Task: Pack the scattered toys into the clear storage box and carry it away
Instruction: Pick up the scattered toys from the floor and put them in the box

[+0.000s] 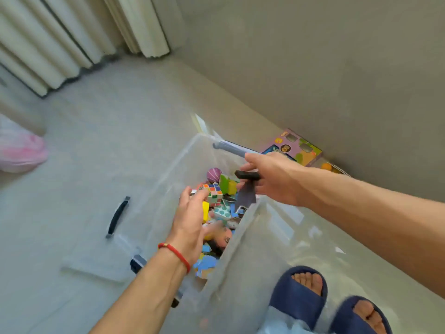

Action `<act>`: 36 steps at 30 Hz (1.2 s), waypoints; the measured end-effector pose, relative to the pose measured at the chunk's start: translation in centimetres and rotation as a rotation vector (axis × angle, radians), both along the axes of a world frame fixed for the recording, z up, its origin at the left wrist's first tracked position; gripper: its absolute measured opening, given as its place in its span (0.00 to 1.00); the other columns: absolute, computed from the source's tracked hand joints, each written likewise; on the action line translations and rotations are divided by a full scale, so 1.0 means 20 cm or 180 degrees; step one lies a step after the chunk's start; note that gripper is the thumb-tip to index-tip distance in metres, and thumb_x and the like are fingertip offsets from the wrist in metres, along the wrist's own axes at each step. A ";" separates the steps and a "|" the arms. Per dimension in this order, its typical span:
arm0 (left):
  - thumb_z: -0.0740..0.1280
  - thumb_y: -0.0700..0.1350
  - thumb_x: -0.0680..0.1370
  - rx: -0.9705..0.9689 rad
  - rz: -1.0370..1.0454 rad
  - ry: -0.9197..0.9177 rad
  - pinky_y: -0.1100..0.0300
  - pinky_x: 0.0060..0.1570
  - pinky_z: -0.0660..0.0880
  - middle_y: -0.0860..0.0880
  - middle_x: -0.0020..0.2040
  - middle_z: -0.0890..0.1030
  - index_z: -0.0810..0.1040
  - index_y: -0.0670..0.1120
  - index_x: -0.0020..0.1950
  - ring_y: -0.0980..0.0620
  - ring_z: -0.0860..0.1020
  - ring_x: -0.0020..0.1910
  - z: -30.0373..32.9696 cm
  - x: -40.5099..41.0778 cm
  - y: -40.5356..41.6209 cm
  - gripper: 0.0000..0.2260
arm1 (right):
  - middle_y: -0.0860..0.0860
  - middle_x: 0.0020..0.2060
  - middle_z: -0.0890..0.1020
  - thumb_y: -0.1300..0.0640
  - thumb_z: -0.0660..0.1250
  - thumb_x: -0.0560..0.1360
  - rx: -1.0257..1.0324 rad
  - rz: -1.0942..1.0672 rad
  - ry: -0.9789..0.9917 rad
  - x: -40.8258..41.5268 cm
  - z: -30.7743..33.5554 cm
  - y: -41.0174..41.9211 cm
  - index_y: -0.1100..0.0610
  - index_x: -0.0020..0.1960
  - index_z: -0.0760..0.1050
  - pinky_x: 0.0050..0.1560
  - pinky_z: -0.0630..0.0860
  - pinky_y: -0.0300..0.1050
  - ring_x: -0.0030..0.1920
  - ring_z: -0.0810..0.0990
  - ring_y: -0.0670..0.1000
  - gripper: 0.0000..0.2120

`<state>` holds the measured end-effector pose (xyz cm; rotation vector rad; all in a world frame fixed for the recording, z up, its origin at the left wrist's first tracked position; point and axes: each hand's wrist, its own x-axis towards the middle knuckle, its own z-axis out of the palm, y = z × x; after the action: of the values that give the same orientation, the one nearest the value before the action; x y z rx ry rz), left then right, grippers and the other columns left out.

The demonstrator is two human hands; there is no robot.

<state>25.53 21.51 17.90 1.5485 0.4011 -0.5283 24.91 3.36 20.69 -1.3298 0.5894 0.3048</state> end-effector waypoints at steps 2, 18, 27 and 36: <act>0.65 0.51 0.76 0.0144 -0.0148 0.0090 0.56 0.33 0.76 0.46 0.47 0.81 0.77 0.47 0.59 0.49 0.76 0.37 0.08 0.01 0.12 0.14 | 0.55 0.44 0.77 0.57 0.62 0.81 -0.0586 0.0292 0.0248 0.06 0.03 0.00 0.57 0.49 0.74 0.39 0.80 0.45 0.50 0.84 0.59 0.05; 0.64 0.42 0.78 0.0571 -0.2169 -0.0528 0.53 0.58 0.77 0.50 0.55 0.81 0.80 0.51 0.58 0.55 0.78 0.52 -0.30 -0.14 -0.79 0.10 | 0.58 0.43 0.79 0.50 0.63 0.80 -0.3438 0.0319 0.1799 -0.73 -0.69 -1.07 0.59 0.44 0.75 0.37 0.68 0.45 0.42 0.76 0.59 0.13; 0.66 0.46 0.78 0.1792 -0.3035 -0.1177 0.60 0.59 0.70 0.45 0.67 0.76 0.71 0.47 0.72 0.48 0.75 0.64 -0.94 0.17 -1.53 0.22 | 0.58 0.58 0.77 0.58 0.64 0.77 -0.4436 0.0223 0.0623 -0.43 -1.23 -1.23 0.57 0.63 0.74 0.52 0.76 0.54 0.58 0.76 0.61 0.15; 0.70 0.43 0.73 0.2233 -0.3127 -0.1624 0.53 0.55 0.75 0.40 0.58 0.81 0.77 0.42 0.61 0.42 0.78 0.58 -1.25 0.36 -1.90 0.17 | 0.59 0.57 0.80 0.61 0.67 0.76 -0.4759 0.0723 0.0561 0.01 -1.38 -1.38 0.59 0.60 0.72 0.46 0.72 0.51 0.57 0.78 0.61 0.14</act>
<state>32.81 -16.48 -7.17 2.4574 -0.6957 -0.7363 25.08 -24.20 -6.85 -2.8399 0.8482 0.1276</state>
